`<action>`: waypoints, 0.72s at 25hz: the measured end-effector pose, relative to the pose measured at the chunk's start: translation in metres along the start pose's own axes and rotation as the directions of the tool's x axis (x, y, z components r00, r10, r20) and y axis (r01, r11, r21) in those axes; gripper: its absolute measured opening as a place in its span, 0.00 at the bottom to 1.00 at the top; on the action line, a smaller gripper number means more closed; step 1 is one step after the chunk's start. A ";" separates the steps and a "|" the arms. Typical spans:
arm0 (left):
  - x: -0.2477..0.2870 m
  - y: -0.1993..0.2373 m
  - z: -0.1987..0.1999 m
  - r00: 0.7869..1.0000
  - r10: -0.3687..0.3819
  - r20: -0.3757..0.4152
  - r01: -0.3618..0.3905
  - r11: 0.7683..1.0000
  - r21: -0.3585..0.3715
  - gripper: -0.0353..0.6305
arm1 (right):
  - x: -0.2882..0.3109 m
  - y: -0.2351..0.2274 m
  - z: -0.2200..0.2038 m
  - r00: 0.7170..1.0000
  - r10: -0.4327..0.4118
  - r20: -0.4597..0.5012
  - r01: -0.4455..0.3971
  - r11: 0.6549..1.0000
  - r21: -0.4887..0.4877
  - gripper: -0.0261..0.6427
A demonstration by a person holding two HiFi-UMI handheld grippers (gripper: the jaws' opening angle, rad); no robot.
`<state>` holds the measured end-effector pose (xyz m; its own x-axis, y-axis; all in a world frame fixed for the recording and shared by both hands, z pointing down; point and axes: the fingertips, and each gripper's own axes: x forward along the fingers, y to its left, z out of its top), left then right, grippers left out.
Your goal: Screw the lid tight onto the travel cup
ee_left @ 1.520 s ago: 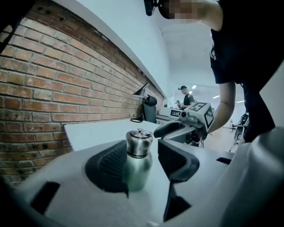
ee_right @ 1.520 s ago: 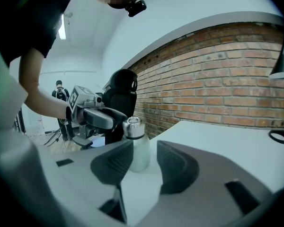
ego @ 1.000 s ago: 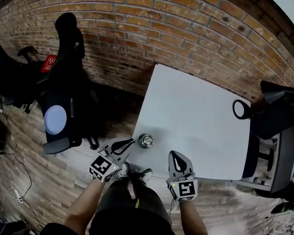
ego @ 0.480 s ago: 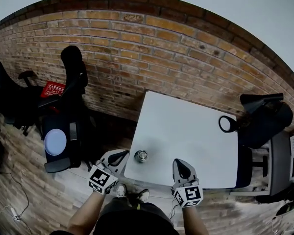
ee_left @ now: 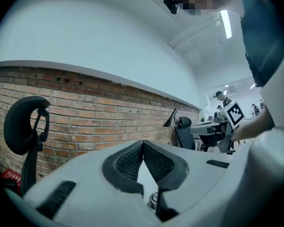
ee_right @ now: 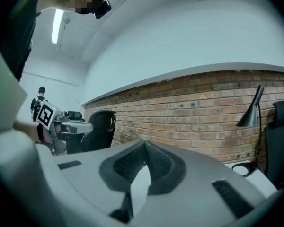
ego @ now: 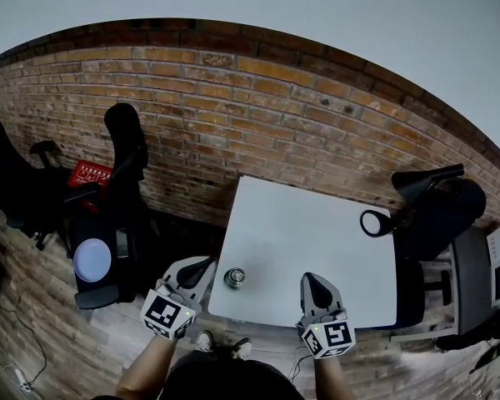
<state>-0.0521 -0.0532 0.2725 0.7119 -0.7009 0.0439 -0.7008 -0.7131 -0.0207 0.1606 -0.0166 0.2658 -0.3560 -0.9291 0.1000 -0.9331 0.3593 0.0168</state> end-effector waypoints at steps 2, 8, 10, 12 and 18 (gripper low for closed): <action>-0.004 0.003 0.012 1.000 0.019 0.021 -0.019 1.000 0.006 0.09 | -0.006 -0.004 0.014 0.999 -0.016 0.031 0.016 1.000 -0.006 0.06; -0.014 0.006 0.045 0.996 0.039 0.075 -0.042 0.999 0.033 0.09 | -0.021 -0.012 0.041 0.995 -0.051 0.080 0.052 0.999 -0.011 0.06; -0.020 0.006 0.049 0.995 0.041 0.090 -0.045 0.998 0.049 0.09 | -0.025 -0.013 0.045 0.995 -0.055 0.081 0.057 0.998 -0.017 0.06; -0.028 0.005 0.052 0.994 0.049 0.099 -0.054 0.997 0.055 0.09 | -0.031 -0.016 0.048 0.995 -0.062 0.082 0.063 0.998 -0.006 0.06; -0.040 -0.008 0.057 0.994 0.043 0.103 -0.046 0.999 0.027 0.09 | -0.047 -0.027 0.062 0.986 -0.123 0.110 0.118 0.991 0.057 0.06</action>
<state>-0.0726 -0.0205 0.2143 0.6823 -0.7286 -0.0606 -0.7311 -0.6805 -0.0496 0.1993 0.0120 0.1989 -0.2417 -0.9703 -0.0125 -0.9699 0.2420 -0.0282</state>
